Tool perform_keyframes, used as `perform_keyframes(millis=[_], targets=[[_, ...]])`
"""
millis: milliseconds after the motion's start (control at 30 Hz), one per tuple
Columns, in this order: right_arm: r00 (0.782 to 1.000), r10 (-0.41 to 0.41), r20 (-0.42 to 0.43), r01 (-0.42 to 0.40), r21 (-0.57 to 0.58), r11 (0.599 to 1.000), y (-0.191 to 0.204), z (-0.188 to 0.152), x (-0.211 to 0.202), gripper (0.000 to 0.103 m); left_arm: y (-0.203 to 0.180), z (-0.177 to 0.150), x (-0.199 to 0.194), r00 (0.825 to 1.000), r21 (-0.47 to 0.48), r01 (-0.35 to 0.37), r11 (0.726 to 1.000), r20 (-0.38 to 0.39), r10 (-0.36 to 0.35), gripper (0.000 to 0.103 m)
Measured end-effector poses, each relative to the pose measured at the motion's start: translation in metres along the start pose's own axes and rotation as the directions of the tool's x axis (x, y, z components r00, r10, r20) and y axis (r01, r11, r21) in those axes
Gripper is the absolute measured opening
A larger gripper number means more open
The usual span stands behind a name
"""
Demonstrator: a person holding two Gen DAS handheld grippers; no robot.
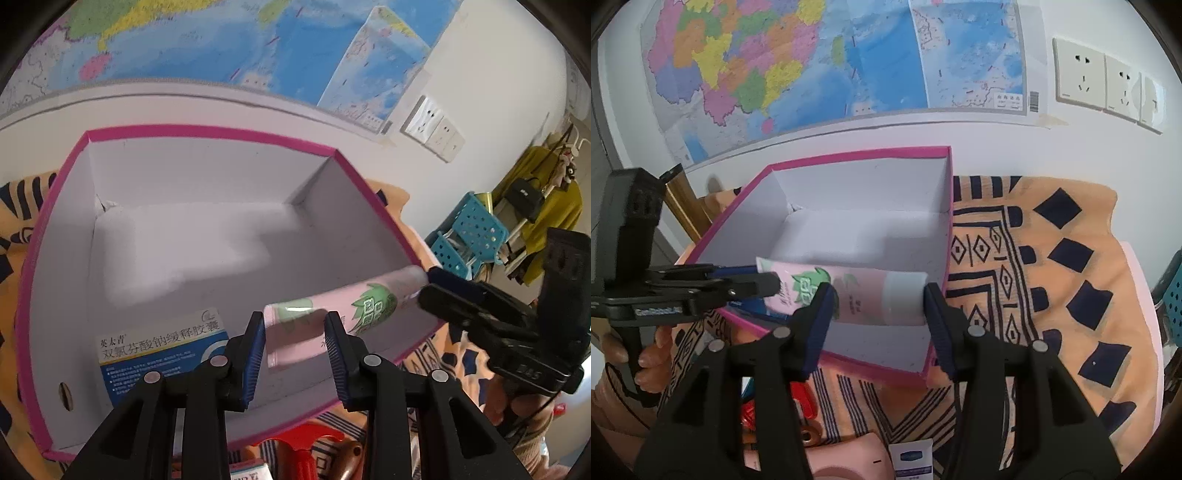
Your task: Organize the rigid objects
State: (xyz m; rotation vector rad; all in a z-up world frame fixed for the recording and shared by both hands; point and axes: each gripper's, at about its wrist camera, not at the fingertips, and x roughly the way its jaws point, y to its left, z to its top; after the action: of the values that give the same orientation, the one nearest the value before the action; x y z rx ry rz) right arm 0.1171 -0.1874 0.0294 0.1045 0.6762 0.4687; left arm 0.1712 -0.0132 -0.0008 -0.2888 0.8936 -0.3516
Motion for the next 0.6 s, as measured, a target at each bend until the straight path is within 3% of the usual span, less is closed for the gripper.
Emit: perform_keyframes(millis=[233, 433, 600], targets=[[0.999, 0.005, 0.037, -0.005, 0.000, 1.000, 0.000, -0.004, -0.013, 0.053, -0.002, -0.006, -0.002, 1.000, 0.033, -0.022, 0.999, 0.006, 0.022, 0.032], [0.994, 0.079, 0.077, -0.079, -0.009, 0.997, 0.003, -0.018, -0.036, 0.054, -0.017, -0.024, -0.036, 0.994, 0.111, -0.039, 0.993, 0.103, 0.027, 0.047], [0.988, 0.139, 0.064, -0.139, -0.013, 0.990, 0.006, -0.039, -0.047, 0.054, -0.034, -0.047, -0.061, 0.989, 0.174, -0.040, 0.984, 0.145, 0.015, 0.052]])
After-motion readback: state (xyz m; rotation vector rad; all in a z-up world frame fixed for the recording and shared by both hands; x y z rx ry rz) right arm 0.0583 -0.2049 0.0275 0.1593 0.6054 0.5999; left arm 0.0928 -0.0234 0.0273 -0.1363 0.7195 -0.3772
